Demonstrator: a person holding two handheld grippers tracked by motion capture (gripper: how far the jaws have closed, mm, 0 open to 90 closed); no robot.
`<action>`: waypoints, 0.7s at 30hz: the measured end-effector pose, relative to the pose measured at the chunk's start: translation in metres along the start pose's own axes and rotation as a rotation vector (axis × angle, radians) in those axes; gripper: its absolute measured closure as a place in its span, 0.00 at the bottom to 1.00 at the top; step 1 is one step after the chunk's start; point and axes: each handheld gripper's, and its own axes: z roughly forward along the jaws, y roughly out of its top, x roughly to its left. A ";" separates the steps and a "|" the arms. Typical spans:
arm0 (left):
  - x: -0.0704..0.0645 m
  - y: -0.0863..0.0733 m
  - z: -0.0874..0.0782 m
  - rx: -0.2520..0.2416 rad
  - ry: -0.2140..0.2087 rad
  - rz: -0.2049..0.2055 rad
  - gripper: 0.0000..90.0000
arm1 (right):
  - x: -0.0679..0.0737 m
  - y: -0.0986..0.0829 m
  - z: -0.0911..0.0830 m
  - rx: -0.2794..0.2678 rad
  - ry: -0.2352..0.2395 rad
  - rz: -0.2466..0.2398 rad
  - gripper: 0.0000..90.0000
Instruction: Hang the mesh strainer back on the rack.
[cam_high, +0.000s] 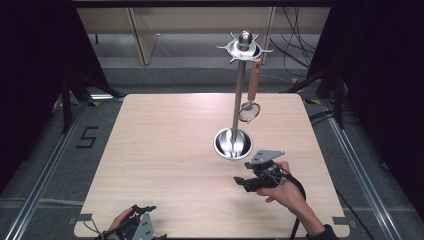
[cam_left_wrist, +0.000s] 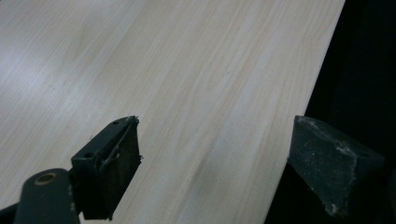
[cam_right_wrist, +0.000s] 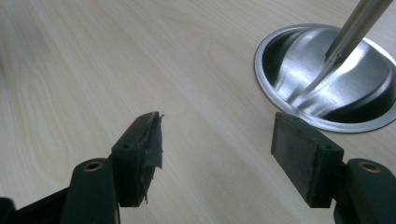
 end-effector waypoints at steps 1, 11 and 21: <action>0.000 0.000 0.000 -0.002 0.002 0.001 0.18 | 0.000 -0.001 0.001 -0.003 0.004 -0.004 0.38; 0.000 0.000 0.000 0.001 -0.001 0.001 0.18 | 0.006 -0.015 0.005 0.005 0.010 0.009 0.37; 0.000 0.000 0.000 0.001 -0.001 0.001 0.18 | 0.010 -0.032 0.002 -0.001 0.009 0.025 0.37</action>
